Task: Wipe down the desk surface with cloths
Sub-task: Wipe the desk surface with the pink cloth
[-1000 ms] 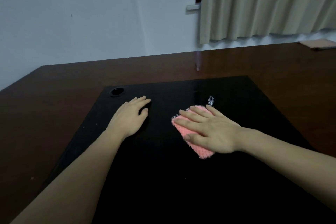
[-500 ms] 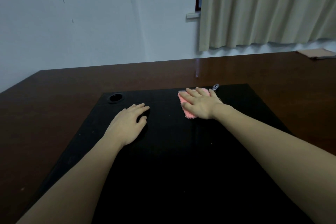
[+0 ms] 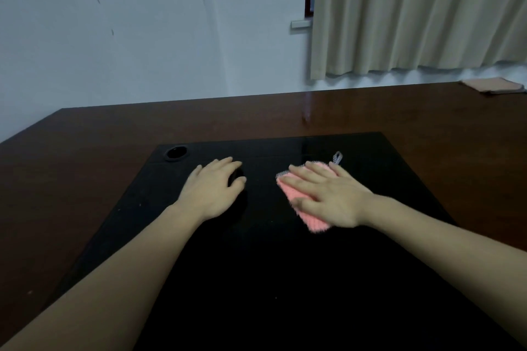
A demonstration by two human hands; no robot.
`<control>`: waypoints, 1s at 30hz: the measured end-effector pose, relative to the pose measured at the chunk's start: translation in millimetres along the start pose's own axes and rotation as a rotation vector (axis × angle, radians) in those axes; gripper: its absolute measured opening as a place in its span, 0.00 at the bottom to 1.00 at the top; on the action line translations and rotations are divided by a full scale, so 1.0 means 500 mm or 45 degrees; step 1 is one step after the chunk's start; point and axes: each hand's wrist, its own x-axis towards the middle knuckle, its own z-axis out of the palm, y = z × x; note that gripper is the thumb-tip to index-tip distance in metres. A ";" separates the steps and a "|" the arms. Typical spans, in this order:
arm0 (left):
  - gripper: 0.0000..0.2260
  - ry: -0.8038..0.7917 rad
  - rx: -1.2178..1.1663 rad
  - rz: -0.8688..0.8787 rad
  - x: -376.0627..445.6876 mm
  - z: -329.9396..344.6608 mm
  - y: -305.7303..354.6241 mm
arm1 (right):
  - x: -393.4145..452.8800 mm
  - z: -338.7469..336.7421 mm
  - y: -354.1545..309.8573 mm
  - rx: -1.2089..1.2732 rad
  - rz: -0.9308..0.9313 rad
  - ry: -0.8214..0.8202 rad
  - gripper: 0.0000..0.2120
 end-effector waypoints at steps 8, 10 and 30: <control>0.26 -0.039 -0.052 0.000 0.046 0.046 0.114 | 0.164 -0.039 0.103 0.057 0.364 0.068 0.27; 0.26 -0.031 -0.056 -0.014 0.049 0.052 0.114 | 0.151 -0.033 0.096 0.045 0.319 0.060 0.28; 0.26 0.012 -0.043 -0.008 0.051 0.063 0.110 | 0.081 -0.030 0.126 -0.022 0.182 0.048 0.29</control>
